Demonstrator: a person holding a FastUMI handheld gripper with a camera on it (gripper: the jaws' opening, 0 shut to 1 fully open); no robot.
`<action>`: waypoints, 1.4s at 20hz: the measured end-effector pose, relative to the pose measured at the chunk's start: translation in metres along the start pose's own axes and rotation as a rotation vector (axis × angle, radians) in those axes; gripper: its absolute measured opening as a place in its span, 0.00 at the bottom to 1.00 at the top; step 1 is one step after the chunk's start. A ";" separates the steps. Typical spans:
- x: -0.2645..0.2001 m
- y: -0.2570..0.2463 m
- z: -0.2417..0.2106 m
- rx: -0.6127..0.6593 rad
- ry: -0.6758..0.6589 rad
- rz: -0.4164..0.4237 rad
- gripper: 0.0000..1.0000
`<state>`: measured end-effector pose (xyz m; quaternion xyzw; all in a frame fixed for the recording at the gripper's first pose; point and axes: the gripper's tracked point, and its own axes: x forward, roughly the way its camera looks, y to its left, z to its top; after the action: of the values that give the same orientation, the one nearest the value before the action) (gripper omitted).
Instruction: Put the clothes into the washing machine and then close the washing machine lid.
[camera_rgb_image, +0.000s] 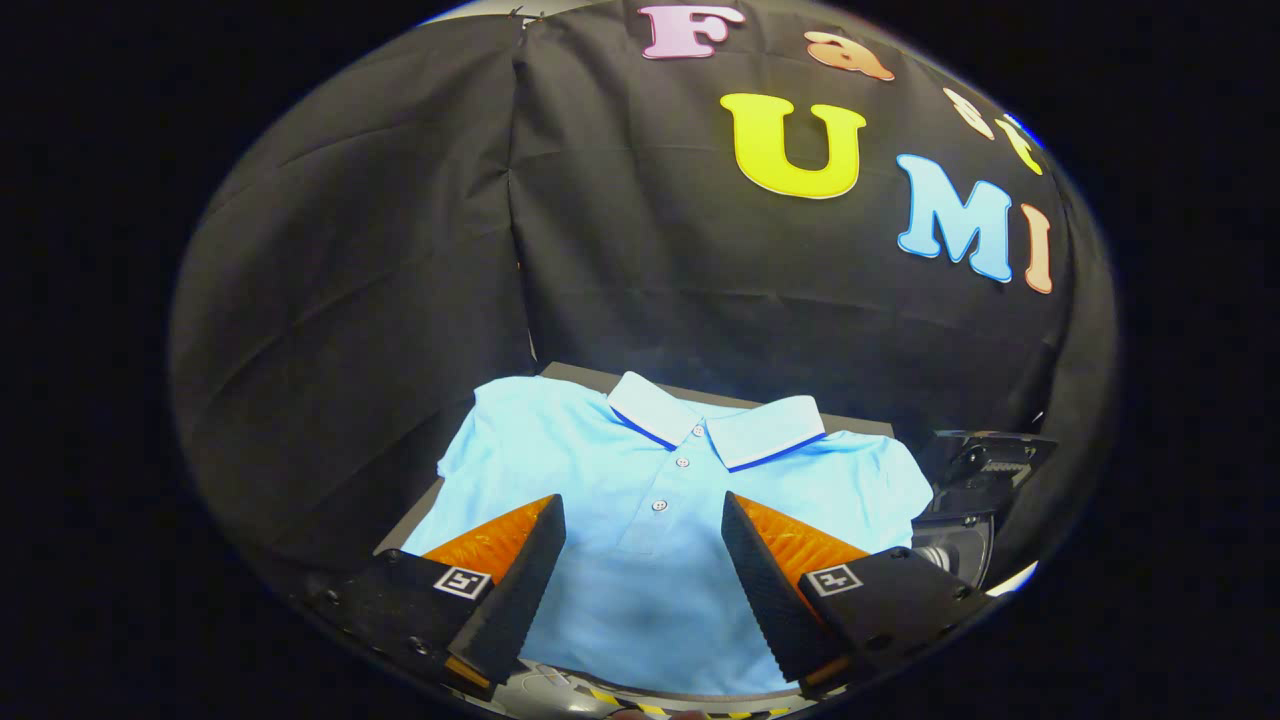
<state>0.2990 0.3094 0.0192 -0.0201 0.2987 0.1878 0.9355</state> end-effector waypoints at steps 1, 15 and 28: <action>0.004 -0.002 -0.004 0.001 0.002 -0.006 0.98; 0.028 -0.005 -0.045 -0.020 0.044 -0.001 0.94; 0.021 0.003 -0.042 0.015 0.062 0.047 0.02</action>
<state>0.2906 0.3126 -0.0266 -0.0117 0.3295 0.2065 0.9212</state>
